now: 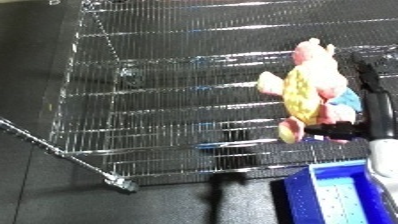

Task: Pick up the object and place it into the box

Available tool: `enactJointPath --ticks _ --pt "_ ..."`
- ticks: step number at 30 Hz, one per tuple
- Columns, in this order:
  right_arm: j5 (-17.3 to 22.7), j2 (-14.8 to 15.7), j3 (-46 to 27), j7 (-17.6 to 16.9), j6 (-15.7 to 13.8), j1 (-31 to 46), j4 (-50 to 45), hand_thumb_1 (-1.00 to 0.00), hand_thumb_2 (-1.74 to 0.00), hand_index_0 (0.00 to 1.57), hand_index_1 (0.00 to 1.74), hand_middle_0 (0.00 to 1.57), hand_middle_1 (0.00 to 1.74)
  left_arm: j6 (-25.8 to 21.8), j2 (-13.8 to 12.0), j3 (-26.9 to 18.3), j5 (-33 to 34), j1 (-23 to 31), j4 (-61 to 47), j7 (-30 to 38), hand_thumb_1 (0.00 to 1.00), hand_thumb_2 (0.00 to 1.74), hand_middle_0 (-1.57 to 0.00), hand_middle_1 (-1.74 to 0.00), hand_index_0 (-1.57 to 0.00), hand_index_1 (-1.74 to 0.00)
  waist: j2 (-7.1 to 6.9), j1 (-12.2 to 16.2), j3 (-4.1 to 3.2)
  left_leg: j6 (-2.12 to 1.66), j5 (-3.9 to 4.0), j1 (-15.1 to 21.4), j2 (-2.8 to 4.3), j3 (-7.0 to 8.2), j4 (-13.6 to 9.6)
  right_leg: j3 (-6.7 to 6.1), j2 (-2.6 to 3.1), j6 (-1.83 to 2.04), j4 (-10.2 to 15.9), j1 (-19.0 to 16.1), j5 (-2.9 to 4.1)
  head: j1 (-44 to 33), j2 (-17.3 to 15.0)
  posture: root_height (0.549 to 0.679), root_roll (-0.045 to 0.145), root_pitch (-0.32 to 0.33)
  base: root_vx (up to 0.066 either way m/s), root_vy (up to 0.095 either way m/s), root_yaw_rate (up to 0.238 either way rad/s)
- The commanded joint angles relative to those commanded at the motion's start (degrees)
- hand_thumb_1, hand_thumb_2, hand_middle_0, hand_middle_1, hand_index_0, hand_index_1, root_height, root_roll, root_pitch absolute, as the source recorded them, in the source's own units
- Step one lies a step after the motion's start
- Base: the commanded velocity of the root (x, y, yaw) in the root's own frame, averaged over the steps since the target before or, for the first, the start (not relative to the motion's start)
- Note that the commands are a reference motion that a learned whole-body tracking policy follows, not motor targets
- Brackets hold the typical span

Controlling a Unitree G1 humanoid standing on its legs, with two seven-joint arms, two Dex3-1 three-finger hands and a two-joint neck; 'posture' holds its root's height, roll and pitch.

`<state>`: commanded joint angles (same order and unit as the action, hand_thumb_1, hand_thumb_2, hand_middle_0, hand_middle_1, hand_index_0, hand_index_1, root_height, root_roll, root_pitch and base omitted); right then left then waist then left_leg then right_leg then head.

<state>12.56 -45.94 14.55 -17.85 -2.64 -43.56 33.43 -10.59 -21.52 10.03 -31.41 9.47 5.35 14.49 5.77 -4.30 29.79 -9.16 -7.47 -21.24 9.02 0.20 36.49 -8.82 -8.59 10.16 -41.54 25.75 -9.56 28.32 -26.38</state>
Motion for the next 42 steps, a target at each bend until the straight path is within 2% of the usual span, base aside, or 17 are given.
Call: enactJointPath --ticks 5,7,12,22,31,42 --pt "-0.7 -1.1 4.0 0.3 0.2 -7.4 11.4 0.00 0.00 0.00 0.00 0.00 0.00 -0.9 -0.1 1.2 -1.9 1.7 -0.9 -0.3 1.00 1.74 -1.57 -1.74 -1.57 -1.74 1.56 -1.0 0.00 -0.13 0.05 -2.1 -0.23 -0.44 0.4 0.12 -0.06 -0.16 -0.4 2.0 0.06 5.6 2.1 0.621 0.061 -0.085 -0.003 0.006 0.017" --pt "-1.0 -1.5 5.1 0.5 0.5 -9.5 15.3 0.00 0.00 0.00 0.00 0.00 0.00 -1.1 -0.3 1.6 -2.5 2.4 -1.3 -0.6 1.00 1.74 -1.57 -1.74 -1.57 -1.74 2.15 -1.4 0.00 -0.17 0.07 -3.0 -0.33 -0.66 0.5 0.18 -0.09 -0.21 -0.7 3.0 0.06 8.3 3.9 0.621 0.060 -0.072 -0.007 0.000 0.056" --pt "-0.7 -2.5 6.8 1.2 0.5 -13.2 23.9 0.00 0.00 0.00 0.00 0.00 0.00 -1.7 -0.6 2.0 -3.8 3.9 -1.9 -1.0 1.00 1.74 -1.57 -1.74 -1.57 -1.74 3.31 -2.1 0.00 -0.28 0.05 -5.3 -0.58 -1.07 1.1 0.23 -0.20 -0.32 -1.4 5.2 0.12 10.1 7.1 0.620 0.059 -0.039 -0.010 -0.005 0.041" --pt "-0.3 -2.9 8.3 2.7 1.3 -14.6 29.2 0.00 0.00 0.00 0.00 0.00 0.00 -1.8 -0.9 2.9 -4.6 4.6 -2.0 -1.3 1.00 1.74 -1.57 -1.74 -1.57 -1.74 4.14 -2.6 0.00 -0.34 -0.11 -6.9 -0.59 -1.50 1.2 0.35 -0.23 -0.50 -1.8 7.0 -0.26 11.2 10.1 0.621 0.060 -0.005 0.006 -0.002 0.005" --pt "0.2 -2.0 9.0 4.4 1.5 -13.6 30.2 -0.45 -0.78 0.71 0.78 0.71 0.78 -2.0 -0.8 2.6 -5.0 4.5 -2.0 -1.0 1.00 1.74 -1.57 -1.74 -1.57 -1.74 3.80 -2.5 0.00 -0.59 -0.12 -6.8 -0.23 -1.55 0.6 0.62 -0.21 -0.54 -1.6 6.7 -0.61 10.2 10.4 0.623 0.059 0.002 0.018 -0.010 -0.007" --pt "-0.5 0.0 8.5 3.5 1.3 -11.9 29.6 -1.00 -1.74 1.57 1.74 1.57 1.74 -2.0 -0.5 1.8 -4.5 4.6 -1.3 0.2 1.00 1.74 -1.57 -1.74 -1.57 -1.74 2.99 -1.8 0.00 -0.76 -0.18 -5.9 0.36 -1.24 0.0 0.84 -0.06 -0.47 -0.7 5.7 -0.51 9.1 9.9 0.625 0.057 -0.003 0.006 -0.002 -0.025"
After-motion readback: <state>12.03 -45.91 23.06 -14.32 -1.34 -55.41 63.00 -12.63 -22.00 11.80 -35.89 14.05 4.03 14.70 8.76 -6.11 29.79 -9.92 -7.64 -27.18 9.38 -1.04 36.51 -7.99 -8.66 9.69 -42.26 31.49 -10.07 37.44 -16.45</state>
